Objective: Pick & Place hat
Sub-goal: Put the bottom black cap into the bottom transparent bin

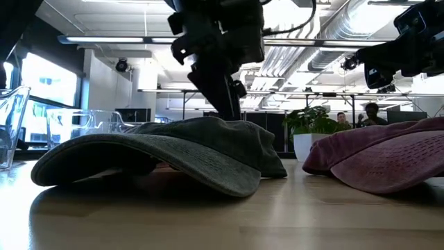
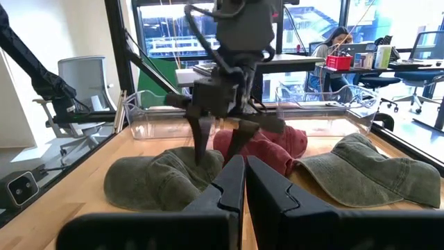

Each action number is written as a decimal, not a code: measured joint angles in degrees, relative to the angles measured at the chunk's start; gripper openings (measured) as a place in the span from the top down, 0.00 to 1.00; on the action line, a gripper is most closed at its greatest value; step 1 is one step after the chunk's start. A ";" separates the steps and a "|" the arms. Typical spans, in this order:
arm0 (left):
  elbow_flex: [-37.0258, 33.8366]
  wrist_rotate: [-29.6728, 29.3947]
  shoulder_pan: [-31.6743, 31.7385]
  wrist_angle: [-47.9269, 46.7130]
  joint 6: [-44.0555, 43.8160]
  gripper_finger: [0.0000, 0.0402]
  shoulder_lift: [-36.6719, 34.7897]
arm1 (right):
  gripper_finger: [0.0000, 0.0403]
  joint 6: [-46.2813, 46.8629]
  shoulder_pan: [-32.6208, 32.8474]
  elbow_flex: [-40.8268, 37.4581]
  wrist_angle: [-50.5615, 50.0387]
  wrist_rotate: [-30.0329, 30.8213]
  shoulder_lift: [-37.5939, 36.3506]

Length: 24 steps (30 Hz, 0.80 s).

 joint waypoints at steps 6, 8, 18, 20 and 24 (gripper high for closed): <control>-0.07 -0.91 -0.08 0.90 -8.91 0.53 3.42 | 0.97 0.00 0.00 0.00 0.02 0.00 0.01; -0.04 -1.04 -0.06 1.24 -9.94 0.53 4.04 | 0.97 0.00 -0.02 0.00 0.01 0.00 0.00; -0.04 -5.65 -2.73 1.84 -2.54 0.64 7.10 | 0.97 0.00 -0.02 0.00 0.01 0.01 0.00; -0.04 -5.09 -3.39 1.91 0.45 0.72 7.10 | 0.97 0.00 0.00 0.00 0.02 0.00 0.00; -0.04 -0.32 -3.46 1.53 3.48 0.95 7.10 | 0.97 0.00 -0.02 0.01 0.01 0.00 0.01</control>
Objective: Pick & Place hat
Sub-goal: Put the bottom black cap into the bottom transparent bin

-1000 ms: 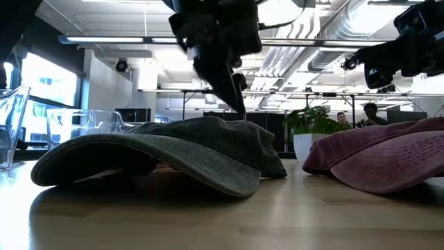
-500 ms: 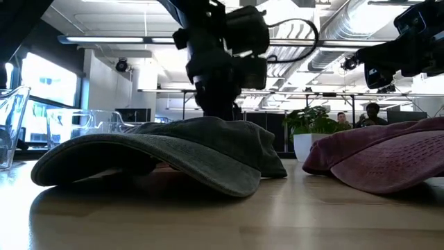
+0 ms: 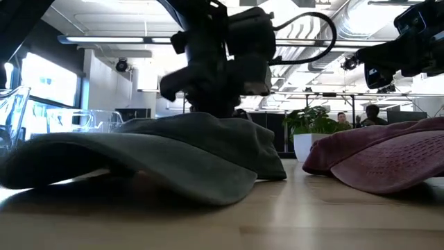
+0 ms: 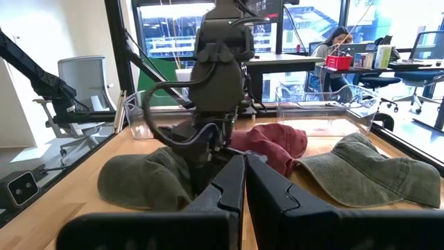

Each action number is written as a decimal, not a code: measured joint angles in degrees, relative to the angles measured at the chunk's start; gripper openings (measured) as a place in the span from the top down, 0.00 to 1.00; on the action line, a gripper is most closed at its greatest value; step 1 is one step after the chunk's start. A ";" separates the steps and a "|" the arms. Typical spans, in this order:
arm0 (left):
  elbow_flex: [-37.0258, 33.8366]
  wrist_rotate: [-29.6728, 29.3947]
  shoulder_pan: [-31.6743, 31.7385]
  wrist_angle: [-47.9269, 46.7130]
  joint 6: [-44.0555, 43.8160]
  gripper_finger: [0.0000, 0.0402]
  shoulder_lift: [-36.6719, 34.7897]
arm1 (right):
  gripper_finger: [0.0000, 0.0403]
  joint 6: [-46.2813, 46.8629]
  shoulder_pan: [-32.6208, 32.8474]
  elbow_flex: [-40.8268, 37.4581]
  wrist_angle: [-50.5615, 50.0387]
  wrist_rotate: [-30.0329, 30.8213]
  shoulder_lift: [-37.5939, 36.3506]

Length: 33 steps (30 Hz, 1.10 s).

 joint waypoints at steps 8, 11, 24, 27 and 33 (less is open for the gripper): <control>10.48 4.37 3.44 -18.09 0.13 0.99 -0.86 | 0.97 0.00 -0.01 -0.01 -0.01 0.00 0.01; 18.54 6.14 4.89 -26.34 3.20 0.99 -0.79 | 0.97 0.00 -0.01 0.00 0.00 0.00 -0.01; 45.36 -8.04 8.64 -39.08 5.42 1.00 -1.66 | 0.97 0.00 0.01 -0.01 0.01 0.00 0.01; 44.10 -5.73 7.04 -40.19 5.65 1.00 -1.79 | 0.97 0.00 0.01 0.01 -0.04 0.00 0.01; 36.46 -0.35 3.17 -33.15 7.50 1.00 -1.77 | 0.97 0.00 0.00 -0.01 -0.01 0.00 -0.03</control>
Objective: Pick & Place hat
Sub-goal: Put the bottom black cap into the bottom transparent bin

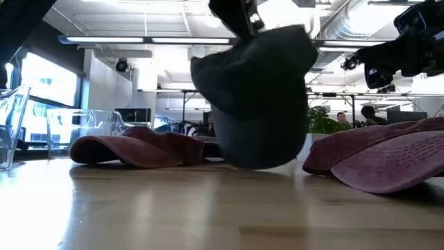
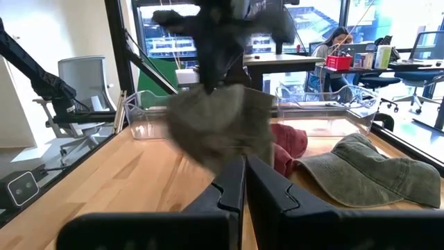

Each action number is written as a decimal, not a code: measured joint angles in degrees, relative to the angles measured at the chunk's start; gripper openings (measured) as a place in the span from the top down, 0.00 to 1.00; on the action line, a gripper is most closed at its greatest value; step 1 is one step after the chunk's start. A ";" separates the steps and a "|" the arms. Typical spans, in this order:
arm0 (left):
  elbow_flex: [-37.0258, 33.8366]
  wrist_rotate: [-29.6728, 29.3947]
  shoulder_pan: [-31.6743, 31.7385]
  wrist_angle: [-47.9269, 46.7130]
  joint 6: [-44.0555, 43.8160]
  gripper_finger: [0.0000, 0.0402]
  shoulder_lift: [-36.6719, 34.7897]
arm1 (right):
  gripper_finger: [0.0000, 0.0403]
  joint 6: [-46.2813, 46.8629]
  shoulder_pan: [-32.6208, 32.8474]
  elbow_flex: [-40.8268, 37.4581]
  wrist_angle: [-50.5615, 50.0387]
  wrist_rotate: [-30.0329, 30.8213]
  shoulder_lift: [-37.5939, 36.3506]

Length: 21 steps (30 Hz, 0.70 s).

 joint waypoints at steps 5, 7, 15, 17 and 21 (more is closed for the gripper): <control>-1.22 1.64 -0.05 2.11 -1.91 1.00 -0.03 | 0.97 0.00 0.02 0.00 0.00 0.00 0.00; -0.51 3.66 0.04 1.52 -2.80 1.00 -0.03 | 0.97 0.00 0.01 0.00 0.00 0.00 0.00; 1.89 8.82 -0.67 1.82 -3.90 1.00 -0.05 | 0.97 0.00 0.02 0.00 0.00 0.00 0.00; 1.90 8.86 -0.58 1.64 -4.75 1.00 -0.05 | 0.97 0.00 0.02 0.00 0.00 0.01 0.00; 1.90 8.88 -0.52 1.67 -6.75 1.00 -0.07 | 0.97 0.00 0.01 0.00 0.00 0.00 0.00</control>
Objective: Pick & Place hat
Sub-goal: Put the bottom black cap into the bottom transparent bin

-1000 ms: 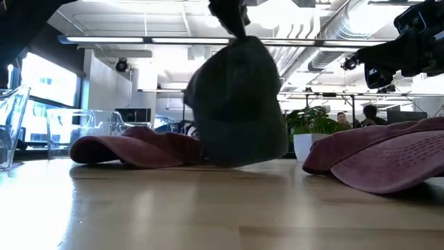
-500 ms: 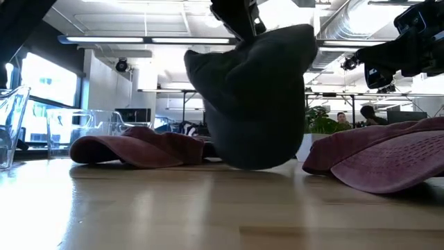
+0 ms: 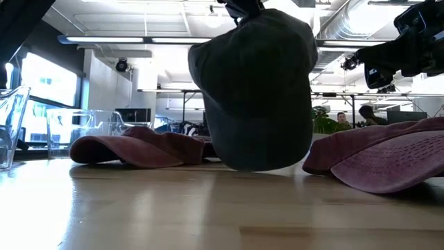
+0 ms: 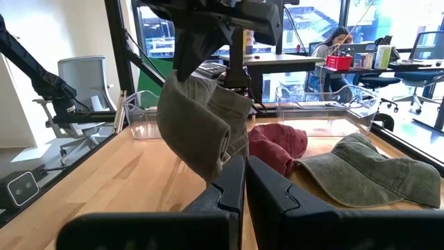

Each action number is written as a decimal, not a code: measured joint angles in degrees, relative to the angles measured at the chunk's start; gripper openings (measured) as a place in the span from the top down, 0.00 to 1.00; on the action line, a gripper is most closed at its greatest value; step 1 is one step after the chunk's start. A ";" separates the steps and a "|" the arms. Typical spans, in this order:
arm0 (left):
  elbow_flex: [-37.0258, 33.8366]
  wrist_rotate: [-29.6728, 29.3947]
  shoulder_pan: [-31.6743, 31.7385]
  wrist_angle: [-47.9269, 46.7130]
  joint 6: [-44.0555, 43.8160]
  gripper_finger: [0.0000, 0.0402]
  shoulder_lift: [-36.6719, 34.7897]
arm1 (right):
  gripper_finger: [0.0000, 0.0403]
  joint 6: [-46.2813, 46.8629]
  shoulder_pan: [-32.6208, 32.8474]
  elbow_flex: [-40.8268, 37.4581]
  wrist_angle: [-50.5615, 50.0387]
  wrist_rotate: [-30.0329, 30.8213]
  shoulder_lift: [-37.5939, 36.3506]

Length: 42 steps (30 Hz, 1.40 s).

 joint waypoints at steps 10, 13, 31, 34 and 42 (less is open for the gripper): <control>0.00 -0.24 -0.04 0.18 -2.31 1.00 0.00 | 0.97 0.00 0.00 0.00 0.00 0.00 0.00; 0.00 -0.33 -0.02 0.36 -2.87 1.00 0.00 | 0.97 0.00 0.02 0.00 0.00 0.00 0.00; 7.46 -7.37 2.50 -5.06 -8.80 1.00 -7.95 | 0.97 1.11 0.02 0.00 1.96 0.04 -0.02; 7.21 -5.79 3.13 -9.17 -9.35 1.00 -11.14 | 0.97 1.10 -0.01 0.00 2.21 0.05 -0.02; 7.20 -6.37 -1.11 -19.92 -15.11 1.00 -17.04 | 0.97 1.02 0.00 0.00 2.56 1.51 0.09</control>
